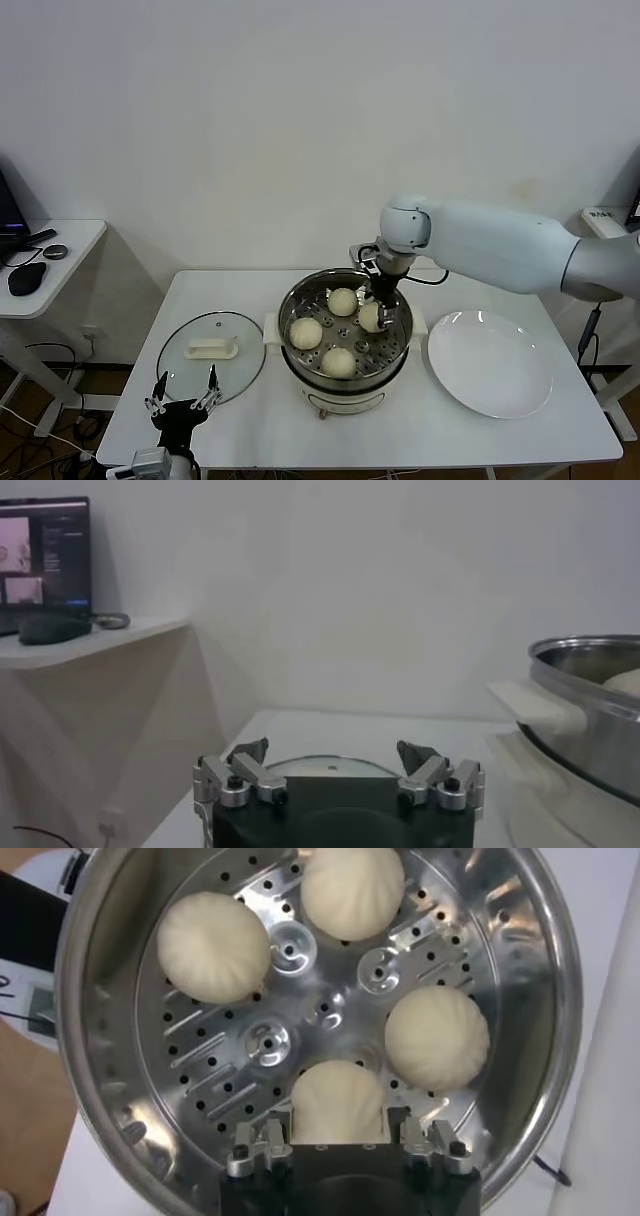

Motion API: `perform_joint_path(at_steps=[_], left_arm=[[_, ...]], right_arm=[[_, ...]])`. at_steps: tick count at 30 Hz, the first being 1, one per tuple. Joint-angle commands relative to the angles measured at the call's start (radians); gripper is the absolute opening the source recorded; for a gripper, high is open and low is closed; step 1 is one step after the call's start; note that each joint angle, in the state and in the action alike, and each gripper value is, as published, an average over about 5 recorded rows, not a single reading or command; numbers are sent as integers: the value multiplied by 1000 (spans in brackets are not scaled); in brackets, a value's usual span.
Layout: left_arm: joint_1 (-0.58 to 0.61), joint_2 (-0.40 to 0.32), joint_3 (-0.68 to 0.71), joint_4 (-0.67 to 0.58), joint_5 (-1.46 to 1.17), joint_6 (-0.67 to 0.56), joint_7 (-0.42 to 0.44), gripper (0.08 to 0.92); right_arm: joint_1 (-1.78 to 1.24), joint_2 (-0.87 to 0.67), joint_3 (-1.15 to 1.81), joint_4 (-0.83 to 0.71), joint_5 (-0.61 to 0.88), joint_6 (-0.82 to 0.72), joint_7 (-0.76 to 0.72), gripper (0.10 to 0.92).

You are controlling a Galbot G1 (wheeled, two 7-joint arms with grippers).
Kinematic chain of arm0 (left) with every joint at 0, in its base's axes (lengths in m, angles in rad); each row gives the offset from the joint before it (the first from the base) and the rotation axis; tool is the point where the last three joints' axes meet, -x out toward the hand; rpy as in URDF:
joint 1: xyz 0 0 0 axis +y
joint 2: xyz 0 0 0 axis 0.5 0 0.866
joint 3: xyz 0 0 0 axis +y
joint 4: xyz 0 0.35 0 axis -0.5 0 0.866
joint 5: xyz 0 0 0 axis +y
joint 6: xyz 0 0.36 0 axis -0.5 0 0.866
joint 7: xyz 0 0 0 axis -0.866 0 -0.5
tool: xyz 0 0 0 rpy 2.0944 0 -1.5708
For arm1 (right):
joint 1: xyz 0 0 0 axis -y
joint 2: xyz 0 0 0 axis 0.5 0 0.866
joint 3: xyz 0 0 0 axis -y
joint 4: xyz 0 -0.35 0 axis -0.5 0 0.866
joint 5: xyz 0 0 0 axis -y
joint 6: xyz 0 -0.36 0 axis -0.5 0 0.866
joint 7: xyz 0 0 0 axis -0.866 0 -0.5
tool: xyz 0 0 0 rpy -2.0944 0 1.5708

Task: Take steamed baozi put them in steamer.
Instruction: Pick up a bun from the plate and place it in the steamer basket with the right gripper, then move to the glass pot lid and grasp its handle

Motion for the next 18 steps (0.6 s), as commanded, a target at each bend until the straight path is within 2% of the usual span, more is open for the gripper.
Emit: perform_joint_path(at_steps=[1,5,9,12,14,18], left_arm=[[2,-4,1,1,3,1,2,823],[4,-7,-2,0,3,2,3,823],[10,-7,-16,-7,-3,-3,2,823],[6,-8,-28,-2,-31,-15,0,823],[-1,-10,-31,3,-57,-20,1,823],[-2,-20,-34,5,-77,-28,5,823]], right_arm=[[5,-44,23,27,6,-6,15,711],[11,-105,100,40,12,8,9,801],[-41,-178,340,33,108,33,86,821],[-116,-221,555,23,222,61,250,822],[-174,-243,674,23,272,102,410,823],[-363,-270,970,25,277,139,632,823]])
